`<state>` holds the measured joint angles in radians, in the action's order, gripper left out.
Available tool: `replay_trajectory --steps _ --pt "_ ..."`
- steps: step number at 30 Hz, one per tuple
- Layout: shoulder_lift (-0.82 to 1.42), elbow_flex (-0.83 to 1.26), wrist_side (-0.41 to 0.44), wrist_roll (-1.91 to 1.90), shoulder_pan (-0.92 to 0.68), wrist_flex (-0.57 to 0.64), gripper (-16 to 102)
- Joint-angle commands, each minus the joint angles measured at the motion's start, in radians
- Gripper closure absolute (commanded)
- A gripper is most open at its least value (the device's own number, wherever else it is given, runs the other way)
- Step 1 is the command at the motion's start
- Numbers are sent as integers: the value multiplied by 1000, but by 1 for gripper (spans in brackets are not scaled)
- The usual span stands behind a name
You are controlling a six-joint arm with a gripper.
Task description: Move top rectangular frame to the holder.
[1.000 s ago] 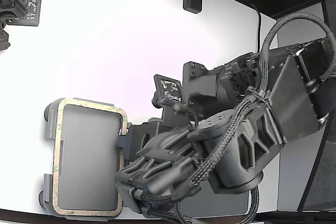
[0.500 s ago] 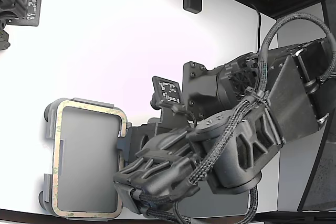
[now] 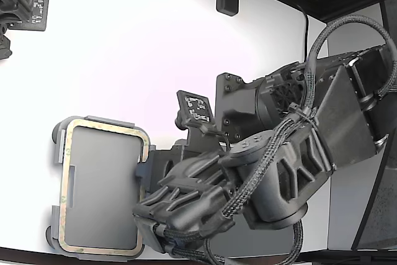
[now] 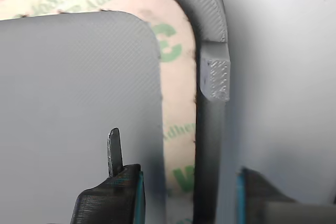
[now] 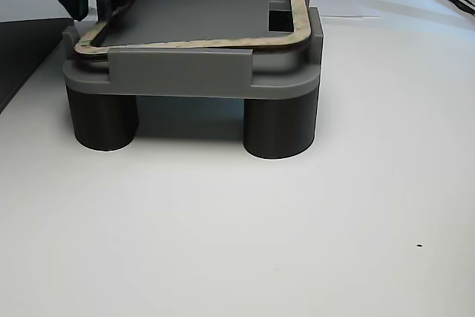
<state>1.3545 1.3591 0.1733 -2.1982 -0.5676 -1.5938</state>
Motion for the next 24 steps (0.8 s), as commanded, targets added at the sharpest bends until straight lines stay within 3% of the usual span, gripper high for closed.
replay_trajectory --steps 1,2,9,13,16,20,24 --pt "20 -25 12 3 14 3 -4" --pt "23 -21 20 3 12 6 -14" --pt "31 -55 75 26 11 2 -14" --pt "75 -74 186 89 -3 38 -14" --pt "155 -14 261 224 -14 150 -14" --pt "314 172 327 457 -15 399 -14" --pt "445 267 383 733 -5 499 -12"
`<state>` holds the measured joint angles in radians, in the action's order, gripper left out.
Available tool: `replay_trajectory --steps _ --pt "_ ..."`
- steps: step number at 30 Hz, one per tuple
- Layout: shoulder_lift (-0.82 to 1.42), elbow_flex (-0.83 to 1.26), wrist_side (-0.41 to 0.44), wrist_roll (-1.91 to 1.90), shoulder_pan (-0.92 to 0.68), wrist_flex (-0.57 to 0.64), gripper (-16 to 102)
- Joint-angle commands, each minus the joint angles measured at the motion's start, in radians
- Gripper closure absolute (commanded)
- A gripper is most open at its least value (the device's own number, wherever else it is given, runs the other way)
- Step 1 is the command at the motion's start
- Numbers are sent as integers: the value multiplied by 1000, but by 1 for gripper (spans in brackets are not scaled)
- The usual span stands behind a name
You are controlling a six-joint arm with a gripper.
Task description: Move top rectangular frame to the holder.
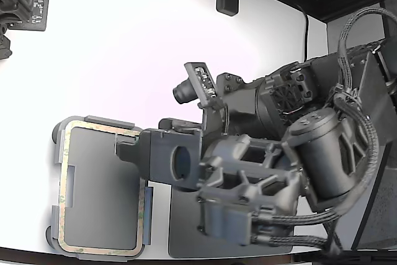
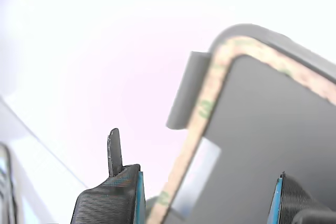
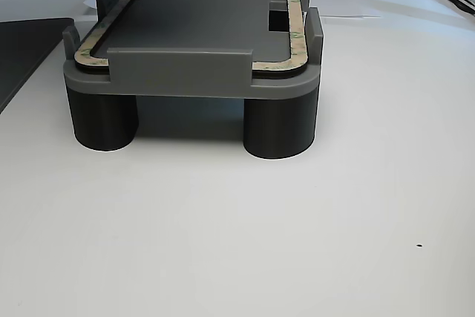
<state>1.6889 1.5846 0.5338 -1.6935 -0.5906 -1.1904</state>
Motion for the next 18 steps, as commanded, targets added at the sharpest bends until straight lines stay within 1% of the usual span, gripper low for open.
replay_trajectory --steps 1,4,7,9,10,11,12,14,16,18 --pt "150 80 32 295 31 127 -14" --pt "307 235 26 565 89 282 -14" --pt "479 402 23 928 170 443 -14" --pt "583 495 15 1127 216 515 -13" --pt "635 541 -14 1213 245 534 -13" --pt "686 577 -49 1272 276 534 -13" --pt "732 603 -89 1327 307 506 -13" --pt "816 632 -163 1407 373 420 -12" --pt "914 681 -216 1460 433 350 -12" --pt "1028 752 -261 1489 485 319 -12"
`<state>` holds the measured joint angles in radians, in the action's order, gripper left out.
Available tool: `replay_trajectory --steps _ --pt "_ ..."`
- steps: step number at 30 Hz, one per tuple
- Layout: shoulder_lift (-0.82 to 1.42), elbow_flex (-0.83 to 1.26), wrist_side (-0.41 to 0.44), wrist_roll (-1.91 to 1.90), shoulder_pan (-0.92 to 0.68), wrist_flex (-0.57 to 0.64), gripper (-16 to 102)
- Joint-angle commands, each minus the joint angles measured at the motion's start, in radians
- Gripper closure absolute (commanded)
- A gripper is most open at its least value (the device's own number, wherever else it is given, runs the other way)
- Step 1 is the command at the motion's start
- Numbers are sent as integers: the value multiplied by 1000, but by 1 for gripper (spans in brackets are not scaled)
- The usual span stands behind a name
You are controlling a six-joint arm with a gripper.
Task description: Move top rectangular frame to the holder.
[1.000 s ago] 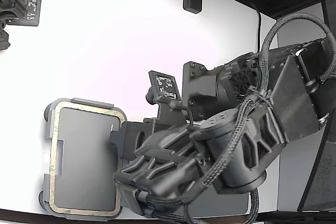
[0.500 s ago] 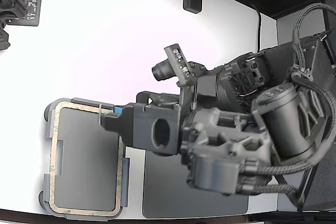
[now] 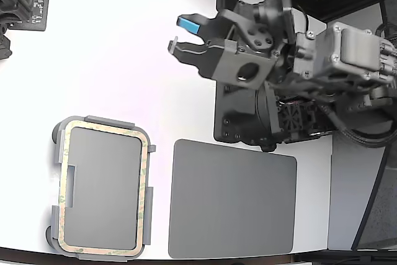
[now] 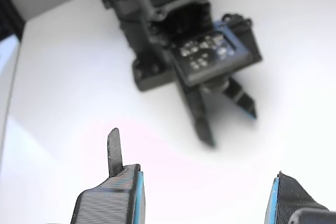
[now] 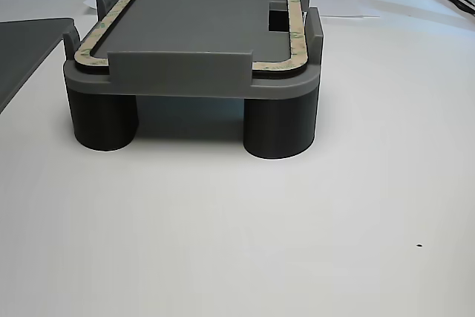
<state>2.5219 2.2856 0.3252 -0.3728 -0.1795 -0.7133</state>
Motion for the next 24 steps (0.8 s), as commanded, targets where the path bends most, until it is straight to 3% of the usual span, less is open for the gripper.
replay_trajectory --steps 1,9,15,24 --pt "249 80 -64 175 84 -178 -12" --pt "433 199 -75 193 92 -314 -13" --pt "433 342 -92 210 118 -273 -14" --pt "433 353 -123 233 118 -259 -14"
